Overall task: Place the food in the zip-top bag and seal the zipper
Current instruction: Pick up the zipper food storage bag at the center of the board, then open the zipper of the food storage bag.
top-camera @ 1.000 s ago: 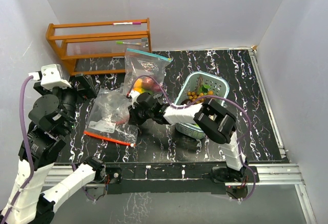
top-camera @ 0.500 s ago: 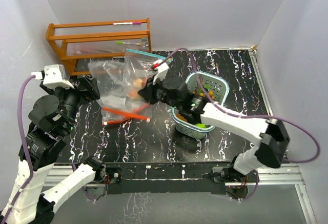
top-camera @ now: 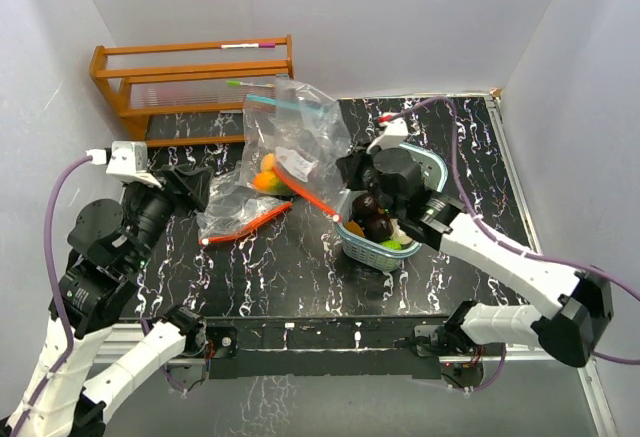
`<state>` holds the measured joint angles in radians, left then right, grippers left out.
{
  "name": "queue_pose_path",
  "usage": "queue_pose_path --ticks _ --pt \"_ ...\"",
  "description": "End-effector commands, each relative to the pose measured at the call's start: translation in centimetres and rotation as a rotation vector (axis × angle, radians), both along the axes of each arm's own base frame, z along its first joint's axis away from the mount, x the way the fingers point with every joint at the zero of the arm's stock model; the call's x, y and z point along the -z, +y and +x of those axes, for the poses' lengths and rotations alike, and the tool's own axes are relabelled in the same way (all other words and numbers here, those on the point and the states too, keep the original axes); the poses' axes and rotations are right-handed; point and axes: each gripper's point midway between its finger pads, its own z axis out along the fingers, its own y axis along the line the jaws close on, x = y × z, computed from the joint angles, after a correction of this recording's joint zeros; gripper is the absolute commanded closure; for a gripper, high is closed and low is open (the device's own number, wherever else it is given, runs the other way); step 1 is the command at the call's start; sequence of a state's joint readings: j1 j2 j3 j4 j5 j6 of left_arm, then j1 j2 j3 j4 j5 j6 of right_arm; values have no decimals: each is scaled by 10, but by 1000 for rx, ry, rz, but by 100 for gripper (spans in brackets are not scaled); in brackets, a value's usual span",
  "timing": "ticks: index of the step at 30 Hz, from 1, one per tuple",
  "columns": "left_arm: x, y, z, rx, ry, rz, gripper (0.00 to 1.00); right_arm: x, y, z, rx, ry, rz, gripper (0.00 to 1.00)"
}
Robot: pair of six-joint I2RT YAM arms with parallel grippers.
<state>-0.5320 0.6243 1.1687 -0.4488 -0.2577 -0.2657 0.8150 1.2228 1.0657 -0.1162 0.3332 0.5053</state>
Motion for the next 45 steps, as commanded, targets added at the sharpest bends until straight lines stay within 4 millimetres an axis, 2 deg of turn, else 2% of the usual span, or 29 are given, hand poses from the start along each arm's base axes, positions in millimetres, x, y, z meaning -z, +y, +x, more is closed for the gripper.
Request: queue_pose_path --ticks 1,5,9,15,19,22,27,33,40,45 --pt "1 -26 -9 131 -7 -128 50 -52 -36 -1 104 -76 201 92" --pt "10 -51 -14 243 5 -264 44 -76 -45 -5 83 -90 301 92" --pt "11 -70 -18 338 -9 -409 38 -113 -54 -13 62 -127 429 92" --pt "7 -82 -13 399 -82 -582 32 -170 -64 -29 24 -201 616 92" --pt "3 -88 -4 408 -98 -628 30 -192 -65 -40 -18 -209 721 92" --pt "5 -93 3 419 -97 -676 26 -201 -64 -47 -47 -207 770 92" --pt "-1 -99 11 448 -135 -767 25 -208 -63 -54 -80 -199 815 92" --pt "-8 -112 20 491 -133 -790 27 -209 -58 -57 -118 -188 846 92" --pt "-19 -115 23 514 -158 -819 28 -205 -52 -57 -140 -173 839 92" --pt "-20 -120 26 533 -155 -828 30 -204 -49 -58 -155 -166 836 92"
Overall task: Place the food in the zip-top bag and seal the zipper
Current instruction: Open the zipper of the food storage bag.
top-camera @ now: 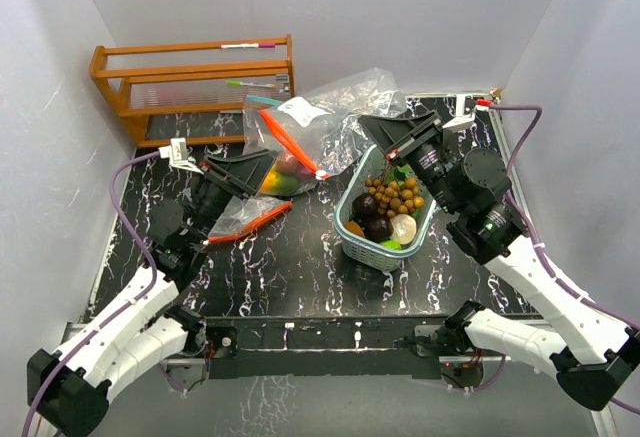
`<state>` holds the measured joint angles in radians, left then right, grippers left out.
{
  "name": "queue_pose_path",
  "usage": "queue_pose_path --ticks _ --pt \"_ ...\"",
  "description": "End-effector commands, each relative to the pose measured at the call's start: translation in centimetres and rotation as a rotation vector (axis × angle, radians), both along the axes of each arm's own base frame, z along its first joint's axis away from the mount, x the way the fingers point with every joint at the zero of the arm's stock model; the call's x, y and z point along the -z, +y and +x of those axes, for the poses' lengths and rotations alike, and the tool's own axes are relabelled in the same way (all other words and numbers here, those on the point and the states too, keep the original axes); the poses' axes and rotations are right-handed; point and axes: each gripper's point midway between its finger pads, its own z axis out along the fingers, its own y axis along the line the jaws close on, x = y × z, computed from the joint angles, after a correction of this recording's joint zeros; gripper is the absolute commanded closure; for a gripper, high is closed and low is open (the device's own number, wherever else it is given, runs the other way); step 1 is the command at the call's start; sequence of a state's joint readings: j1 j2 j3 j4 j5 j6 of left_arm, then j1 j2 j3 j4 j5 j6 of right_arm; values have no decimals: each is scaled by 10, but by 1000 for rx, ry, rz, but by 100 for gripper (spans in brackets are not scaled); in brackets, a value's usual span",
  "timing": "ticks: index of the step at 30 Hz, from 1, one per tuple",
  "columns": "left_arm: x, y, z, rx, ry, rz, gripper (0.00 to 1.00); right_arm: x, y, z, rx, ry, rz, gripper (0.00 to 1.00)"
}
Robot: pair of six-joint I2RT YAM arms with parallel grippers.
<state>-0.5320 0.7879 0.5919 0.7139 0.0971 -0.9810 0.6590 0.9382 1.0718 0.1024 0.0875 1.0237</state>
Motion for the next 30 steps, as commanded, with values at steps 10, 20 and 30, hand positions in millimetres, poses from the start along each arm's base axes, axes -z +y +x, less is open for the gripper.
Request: queue_pose_path --ticks 10,20,30 --pt "-25 -11 -2 63 -80 -42 36 -31 1 -11 -50 -81 58 92" --pt "-27 -20 4 92 -90 -48 46 -32 5 -16 -87 -82 68 92" --pt "-31 -23 8 98 -109 -57 67 -26 8 -19 -110 -64 79 92"
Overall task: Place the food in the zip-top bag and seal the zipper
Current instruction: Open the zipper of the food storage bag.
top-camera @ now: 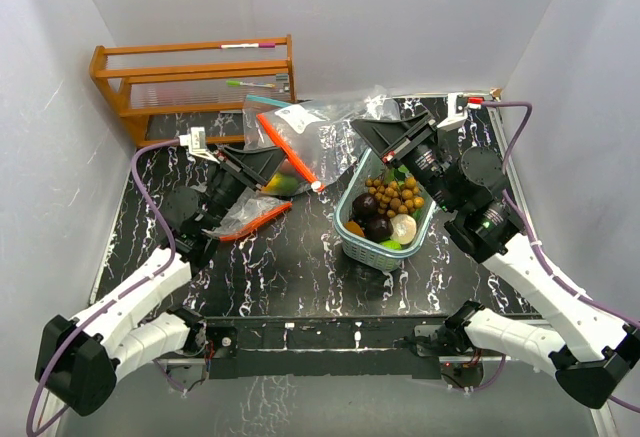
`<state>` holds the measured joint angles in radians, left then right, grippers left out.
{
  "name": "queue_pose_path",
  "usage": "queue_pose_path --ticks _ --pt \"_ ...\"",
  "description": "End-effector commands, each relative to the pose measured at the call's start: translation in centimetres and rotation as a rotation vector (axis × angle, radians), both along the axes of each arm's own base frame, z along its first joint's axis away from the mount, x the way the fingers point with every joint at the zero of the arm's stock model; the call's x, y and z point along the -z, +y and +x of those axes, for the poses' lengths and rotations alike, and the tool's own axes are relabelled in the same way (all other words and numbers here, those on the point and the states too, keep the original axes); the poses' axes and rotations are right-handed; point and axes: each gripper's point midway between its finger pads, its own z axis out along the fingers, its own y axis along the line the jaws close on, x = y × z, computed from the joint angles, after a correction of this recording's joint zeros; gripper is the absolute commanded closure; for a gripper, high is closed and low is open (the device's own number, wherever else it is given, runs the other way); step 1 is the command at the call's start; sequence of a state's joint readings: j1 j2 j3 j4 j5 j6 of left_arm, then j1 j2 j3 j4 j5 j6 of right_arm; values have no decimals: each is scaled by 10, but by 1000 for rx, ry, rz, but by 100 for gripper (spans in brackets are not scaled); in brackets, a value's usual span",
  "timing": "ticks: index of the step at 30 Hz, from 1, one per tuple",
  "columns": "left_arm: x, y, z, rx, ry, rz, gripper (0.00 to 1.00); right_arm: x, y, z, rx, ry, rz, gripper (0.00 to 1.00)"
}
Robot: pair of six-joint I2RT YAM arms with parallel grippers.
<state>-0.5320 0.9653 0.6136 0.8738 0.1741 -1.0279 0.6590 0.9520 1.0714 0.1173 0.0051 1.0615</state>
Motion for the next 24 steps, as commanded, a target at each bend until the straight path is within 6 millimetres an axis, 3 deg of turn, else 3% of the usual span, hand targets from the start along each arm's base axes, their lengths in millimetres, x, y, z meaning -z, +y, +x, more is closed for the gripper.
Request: queue_pose_path --ticks 1,5,10,14,15,18,21,23,24 --pt "-40 5 -10 6 -118 -55 69 -24 -5 -11 -26 -63 69 92" --pt "-44 5 -9 3 -124 -64 74 -13 0 -12 -52 -40 60 92" --pt "-55 5 -6 -6 -140 -77 90 9 2 -10 -53 7 27 92" --pt "-65 4 -7 -2 -161 -87 94 28 0 -10 -48 49 19 92" --pt "-66 4 -7 -1 -165 -83 100 32 -1 -10 -44 58 16 92" --pt "-64 2 -7 -3 -170 -49 100 38 -6 -9 -16 82 -5 92" --pt "-60 0 -7 -20 -164 70 100 46 -21 -6 72 125 -94 64" --pt "-47 1 -4 -43 -128 207 100 49 -35 -5 139 129 -190 61" --pt "-30 2 -1 -55 -71 301 100 51 -42 -5 170 122 -252 58"
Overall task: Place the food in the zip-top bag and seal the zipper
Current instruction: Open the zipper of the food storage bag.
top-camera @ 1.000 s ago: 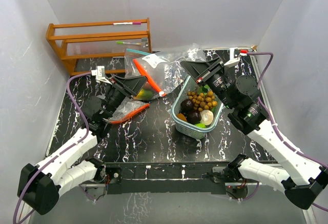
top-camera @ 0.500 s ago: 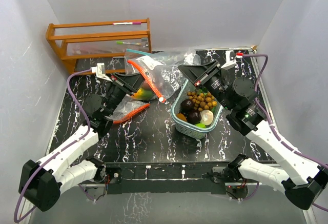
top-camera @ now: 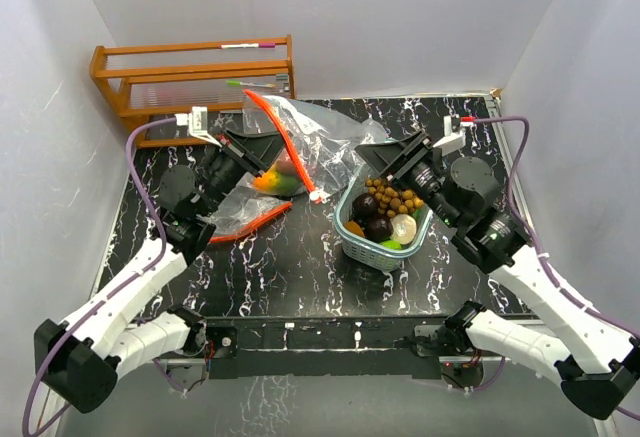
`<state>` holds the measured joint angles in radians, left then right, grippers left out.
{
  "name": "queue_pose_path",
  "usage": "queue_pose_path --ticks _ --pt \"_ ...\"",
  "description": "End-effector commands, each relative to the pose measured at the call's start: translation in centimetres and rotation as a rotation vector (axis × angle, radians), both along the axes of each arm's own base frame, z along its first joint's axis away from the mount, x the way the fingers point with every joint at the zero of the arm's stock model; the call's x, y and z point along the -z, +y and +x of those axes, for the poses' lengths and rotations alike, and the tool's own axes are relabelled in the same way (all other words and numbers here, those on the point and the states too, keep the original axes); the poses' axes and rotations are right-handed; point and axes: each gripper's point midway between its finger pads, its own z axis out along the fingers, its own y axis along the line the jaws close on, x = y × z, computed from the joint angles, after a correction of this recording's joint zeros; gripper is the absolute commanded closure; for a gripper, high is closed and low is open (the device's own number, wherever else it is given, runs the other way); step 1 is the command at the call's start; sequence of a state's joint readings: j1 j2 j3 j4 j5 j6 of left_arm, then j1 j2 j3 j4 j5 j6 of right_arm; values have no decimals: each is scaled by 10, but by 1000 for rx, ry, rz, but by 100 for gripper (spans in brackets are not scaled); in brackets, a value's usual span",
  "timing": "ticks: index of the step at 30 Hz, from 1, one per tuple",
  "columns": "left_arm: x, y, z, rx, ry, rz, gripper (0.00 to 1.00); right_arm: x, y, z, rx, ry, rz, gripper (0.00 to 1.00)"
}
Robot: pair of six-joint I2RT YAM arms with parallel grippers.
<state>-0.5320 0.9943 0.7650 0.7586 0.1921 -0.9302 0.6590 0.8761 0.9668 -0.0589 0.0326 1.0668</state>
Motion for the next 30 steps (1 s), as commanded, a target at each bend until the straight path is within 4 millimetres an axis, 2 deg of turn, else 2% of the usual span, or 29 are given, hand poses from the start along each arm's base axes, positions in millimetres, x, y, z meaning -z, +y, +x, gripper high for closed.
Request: queue_pose_path --ticks 1,5,8,10,13,16,19,23,30 --pt "11 10 -7 -60 20 299 100 -16 -41 -2 151 -48 -202 56" --pt "32 34 -9 -138 72 580 100 -1 -64 -4 208 -27 -430 37" --pt "39 53 -11 -173 95 783 100 12 -76 -4 224 5 -563 35" --pt "46 65 -9 -194 136 912 100 18 -75 -5 203 13 -611 35" --pt "65 70 -3 -154 219 1072 100 26 -53 -3 96 -8 -634 35" --pt "83 57 -4 -29 267 1139 100 32 -22 0 -27 -44 -612 35" --pt "99 40 -8 71 298 1116 100 30 -5 5 -73 -76 -563 35" --pt "106 27 -11 123 295 1055 100 16 10 17 -83 -119 -526 36" --pt "107 18 -17 170 275 1008 100 33 62 36 -203 -123 -514 36"
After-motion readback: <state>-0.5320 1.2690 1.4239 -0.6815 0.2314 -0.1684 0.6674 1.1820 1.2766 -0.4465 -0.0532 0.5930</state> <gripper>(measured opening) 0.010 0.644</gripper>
